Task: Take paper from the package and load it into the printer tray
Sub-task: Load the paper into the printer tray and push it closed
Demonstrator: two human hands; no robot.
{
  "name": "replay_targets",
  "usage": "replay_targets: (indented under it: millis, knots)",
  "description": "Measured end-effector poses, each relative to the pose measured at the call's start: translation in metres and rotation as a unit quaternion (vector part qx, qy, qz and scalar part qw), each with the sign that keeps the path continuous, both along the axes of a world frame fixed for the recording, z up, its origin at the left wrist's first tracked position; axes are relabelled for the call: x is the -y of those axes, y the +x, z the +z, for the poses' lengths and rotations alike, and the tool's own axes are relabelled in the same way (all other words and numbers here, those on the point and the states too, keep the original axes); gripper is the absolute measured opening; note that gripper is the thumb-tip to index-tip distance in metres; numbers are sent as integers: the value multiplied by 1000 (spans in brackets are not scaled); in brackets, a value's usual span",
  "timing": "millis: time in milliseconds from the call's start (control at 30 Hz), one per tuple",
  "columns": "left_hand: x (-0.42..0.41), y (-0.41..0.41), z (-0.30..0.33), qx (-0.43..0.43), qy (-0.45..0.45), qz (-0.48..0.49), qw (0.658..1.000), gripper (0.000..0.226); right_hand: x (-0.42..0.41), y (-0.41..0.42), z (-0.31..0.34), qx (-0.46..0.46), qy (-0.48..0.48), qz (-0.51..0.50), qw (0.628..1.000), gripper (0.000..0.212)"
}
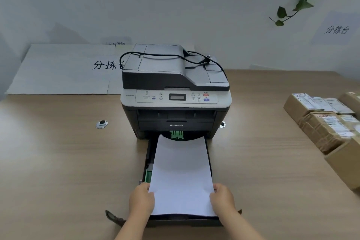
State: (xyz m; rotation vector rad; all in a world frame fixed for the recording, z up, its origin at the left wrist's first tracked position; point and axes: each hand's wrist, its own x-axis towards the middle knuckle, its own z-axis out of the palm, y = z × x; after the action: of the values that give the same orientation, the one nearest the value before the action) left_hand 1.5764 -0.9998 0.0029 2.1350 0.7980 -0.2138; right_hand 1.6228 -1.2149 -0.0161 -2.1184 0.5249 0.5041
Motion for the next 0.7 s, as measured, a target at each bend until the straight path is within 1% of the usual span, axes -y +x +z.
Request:
replay_targets:
  millis: [133, 267, 367, 567, 700]
  knots:
    - [-7, 4, 1, 6, -8, -2, 1000, 19, -6, 3, 3, 3, 1, 4, 1000, 40]
    - [-8, 9, -1, 14, -17, 14, 1000, 18, -11, 15, 3, 13, -2, 6, 1000, 47]
    - [-5, 13, -2, 20, -23, 26, 999, 19, -13, 24, 3, 24, -6, 14, 1000, 44]
    - [-6, 23, -12, 16, -32, 28, 999, 20, -15, 28, 2, 17, -21, 20, 999, 41]
    - [-6, 28, -22, 22, -27, 29, 999, 21, -16, 31, -3, 22, -26, 25, 999, 45]
